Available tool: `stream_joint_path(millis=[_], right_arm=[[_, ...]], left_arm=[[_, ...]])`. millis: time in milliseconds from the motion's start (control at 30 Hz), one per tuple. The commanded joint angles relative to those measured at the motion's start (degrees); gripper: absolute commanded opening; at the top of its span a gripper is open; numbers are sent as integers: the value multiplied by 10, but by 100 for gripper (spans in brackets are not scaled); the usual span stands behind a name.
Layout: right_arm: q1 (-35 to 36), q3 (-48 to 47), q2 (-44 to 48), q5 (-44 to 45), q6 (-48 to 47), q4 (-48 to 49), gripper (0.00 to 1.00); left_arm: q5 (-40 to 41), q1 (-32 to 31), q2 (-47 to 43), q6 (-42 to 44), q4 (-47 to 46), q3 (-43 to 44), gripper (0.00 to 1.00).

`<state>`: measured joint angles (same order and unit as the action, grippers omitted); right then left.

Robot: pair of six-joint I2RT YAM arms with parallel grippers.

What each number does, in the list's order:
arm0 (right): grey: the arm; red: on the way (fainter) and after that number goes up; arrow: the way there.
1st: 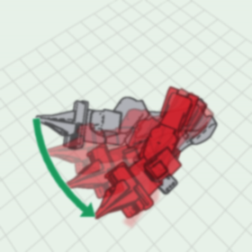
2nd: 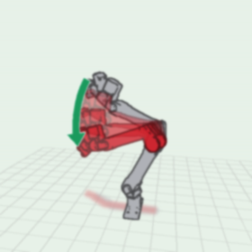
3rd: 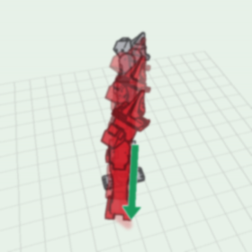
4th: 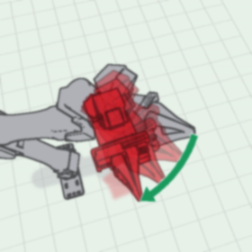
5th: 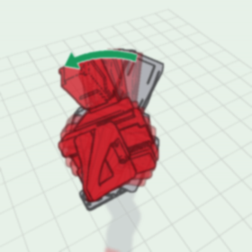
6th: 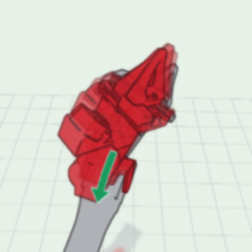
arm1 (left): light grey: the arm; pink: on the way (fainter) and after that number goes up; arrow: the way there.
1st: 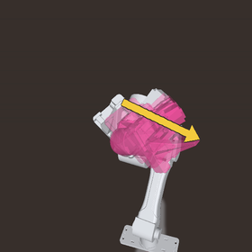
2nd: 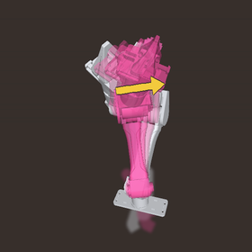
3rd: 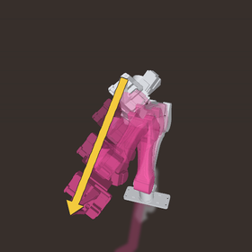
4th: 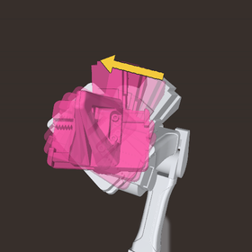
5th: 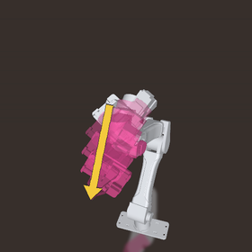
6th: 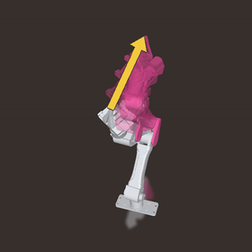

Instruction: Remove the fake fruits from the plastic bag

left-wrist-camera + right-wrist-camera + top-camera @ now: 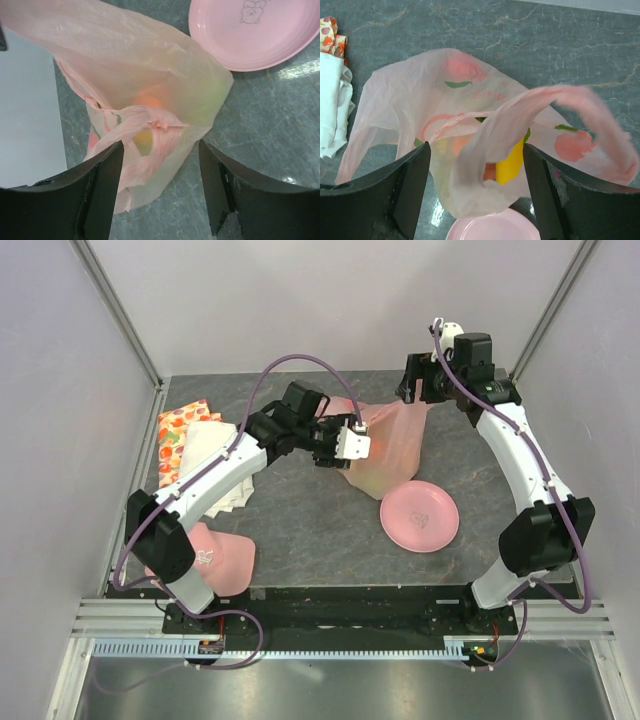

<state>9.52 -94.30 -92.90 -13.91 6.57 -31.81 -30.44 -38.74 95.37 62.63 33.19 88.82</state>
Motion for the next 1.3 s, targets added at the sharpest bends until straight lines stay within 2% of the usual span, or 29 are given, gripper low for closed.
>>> stream_joint_path(millis=[0, 100, 200, 233, 300, 333, 367, 400, 433, 500, 533, 633, 733, 833, 967, 1033, 1067, 1133, 1167, 1233, 1267], right_arm=[[1, -40, -20, 8, 32, 30, 82], [1, -45, -30, 6, 35, 34, 82], [1, -53, -46, 11, 38, 38, 77], [1, -60, -54, 11, 34, 38, 70], [1, -89, -78, 8, 20, 38, 58], [1, -103, -89, 6, 18, 38, 48], [1, -117, -100, 1, 17, 39, 43], [1, -147, -124, -10, 16, 40, 37], [2, -163, -135, -16, 16, 45, 23], [3, -234, -183, -20, 21, 53, 10], [7, -263, -203, -29, 20, 54, 1], [15, -378, -274, -52, 9, 85, 0], [16, -476, -330, -66, 32, 125, 0], [16, -541, -359, -70, 51, 154, 0], [15, -478, -303, -105, 21, 177, 0], [14, -421, -265, -129, -14, 182, 0], [14, -345, -218, -137, -32, 185, 0], [14, -262, -167, -147, -59, 193, 0], [15, -185, -121, -148, -93, 192, 0], [12, -109, -74, -140, -123, 185, 0], [11, -37, -32, -133, -137, 182, 0]], left_arm=[[-2, -2, -32, 35, 24, -15, 69], [29, -7, -13, 43, 18, -10, 64], [63, -9, 29, 30, 16, 19, 38], [74, -7, 52, 2, 14, 48, 24], [79, 0, 73, -38, 12, 85, 13], [72, 15, 95, -106, 5, 127, 3], [59, 24, 106, -154, -3, 155, 2], [51, 47, 125, -202, -7, 222, 2], [49, 61, 141, -309, -8, 260, 1], [49, 93, 190, -408, -5, 361, 2], [49, 129, 203, -498, -5, 389, 2], [82, 184, 221, -594, -40, 436, 2], [98, 211, 208, -609, -76, 450, 2], [103, 231, 213, -620, -81, 507, 2], [86, 234, 176, -621, -86, 507, 2], [70, 234, 135, -632, -86, 464, 1], [48, 233, 120, -639, -85, 444, 2], [16, 230, 68, -642, -80, 379, 2], [11, 228, 48, -642, -70, 356, 2], [-5, 223, 11, -630, -62, 288, 2], [-10, 222, -30, -627, -54, 265, 1]])
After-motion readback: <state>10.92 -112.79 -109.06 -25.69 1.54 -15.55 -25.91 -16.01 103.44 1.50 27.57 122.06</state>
